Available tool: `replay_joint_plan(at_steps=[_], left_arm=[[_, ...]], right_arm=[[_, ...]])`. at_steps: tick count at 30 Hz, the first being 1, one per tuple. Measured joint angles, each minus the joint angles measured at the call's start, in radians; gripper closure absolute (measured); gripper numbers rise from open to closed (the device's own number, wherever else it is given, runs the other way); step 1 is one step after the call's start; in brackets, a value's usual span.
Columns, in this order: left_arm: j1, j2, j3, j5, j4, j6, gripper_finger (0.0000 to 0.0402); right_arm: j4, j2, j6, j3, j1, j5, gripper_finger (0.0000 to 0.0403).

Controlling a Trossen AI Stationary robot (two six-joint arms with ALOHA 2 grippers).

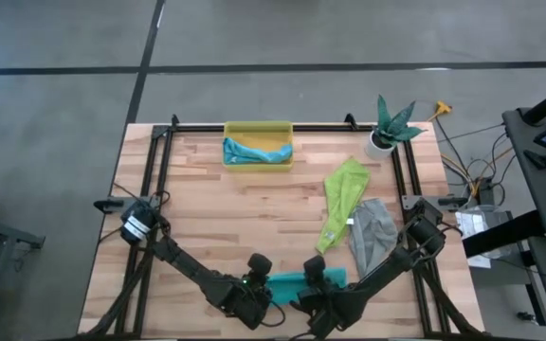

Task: Roll microfiber towels into tight, uniform cylinder then place into a basket
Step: Roll the light blue towel

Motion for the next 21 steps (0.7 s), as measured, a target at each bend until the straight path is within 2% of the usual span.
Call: replay_joint_plan(at_steps=[5, 14, 21], left_arm=[[0.0, 0.0, -0.002, 0.0, 0.0, -0.001, 0.0401], [-0.005, -0.001, -0.005, 0.016, -0.017, -0.001, 0.0401], [-0.003, -0.001, -0.005, 0.016, -0.015, -0.003, 0.0401]], right_arm=[[0.014, -0.033, 0.05, -0.006, 0.003, 0.005, 0.0373], [0.031, -0.13, 0.062, -0.009, 0.014, -0.1, 0.0283], [0.047, -0.188, 0.003, -0.007, 0.019, -0.077, 0.0274]])
